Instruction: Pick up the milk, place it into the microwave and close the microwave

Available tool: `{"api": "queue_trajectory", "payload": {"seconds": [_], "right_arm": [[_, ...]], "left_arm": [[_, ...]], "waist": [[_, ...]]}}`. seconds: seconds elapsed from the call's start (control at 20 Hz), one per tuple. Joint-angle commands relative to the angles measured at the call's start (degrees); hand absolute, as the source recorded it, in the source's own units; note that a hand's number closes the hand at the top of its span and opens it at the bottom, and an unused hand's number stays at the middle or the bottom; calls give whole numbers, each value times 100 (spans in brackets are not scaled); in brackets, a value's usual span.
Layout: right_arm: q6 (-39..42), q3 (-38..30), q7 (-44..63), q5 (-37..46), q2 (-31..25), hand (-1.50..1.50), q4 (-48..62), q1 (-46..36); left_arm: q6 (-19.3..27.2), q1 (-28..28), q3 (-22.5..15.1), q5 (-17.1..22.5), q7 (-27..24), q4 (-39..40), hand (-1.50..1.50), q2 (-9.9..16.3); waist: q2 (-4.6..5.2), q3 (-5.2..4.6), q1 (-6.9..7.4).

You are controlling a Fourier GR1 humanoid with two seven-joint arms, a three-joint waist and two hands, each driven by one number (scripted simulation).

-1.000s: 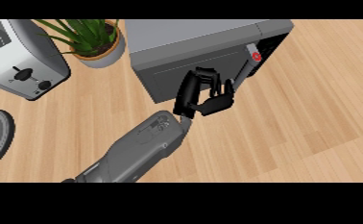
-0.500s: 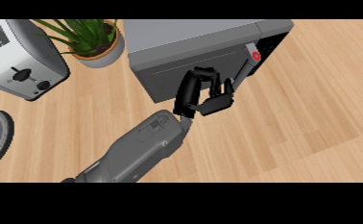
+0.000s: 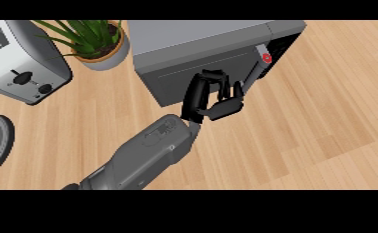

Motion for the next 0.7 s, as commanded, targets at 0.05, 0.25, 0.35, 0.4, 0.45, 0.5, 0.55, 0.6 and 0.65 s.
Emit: {"api": "queue_trajectory", "payload": {"seconds": [0.05, 0.25, 0.35, 0.4, 0.45, 0.5, 0.55, 0.6, 0.65], "right_arm": [[-19, -115, 72, -53, -196, -150, 149, -223], [25, -198, 88, -78, -325, -150, 219, -268], [31, -215, 89, -117, -345, -150, 302, -337], [61, -236, 70, -130, -386, -150, 313, -372], [68, -274, 89, -142, -422, -150, 374, -359], [88, -320, 95, -210, -462, -150, 430, -396], [91, -352, 49, -54, -550, -150, 380, -397], [76, -353, 60, -1, -611, -150, 402, -470], [119, -367, 75, 46, -709, -150, 416, -484]], "left_arm": [[-31, -603, 383, 190, -86, 455, 150, 4], [-19, -594, 335, 316, -177, 534, 150, 4], [-58, -607, 324, 352, -241, 566, 150, 4], [-36, -649, 288, 387, -236, 543, 150, 4], [-41, -629, 281, 405, -260, 576, 150, 4], [-4, -624, 288, 465, -287, 563, 150, 4], [-56, -631, 293, 450, -379, 565, 150, 4], [-37, -690, 257, 488, -341, 561, 150, 4], [-40, -632, 223, 521, -392, 551, 150, 4]], "waist": [[72, -9, 16], [72, -6, -51], [97, 1, 10], [86, 5, -36], [100, 7, -59], [71, 6, -51], [96, 4, -72], [85, 5, -22], [114, 0, -54]]}}
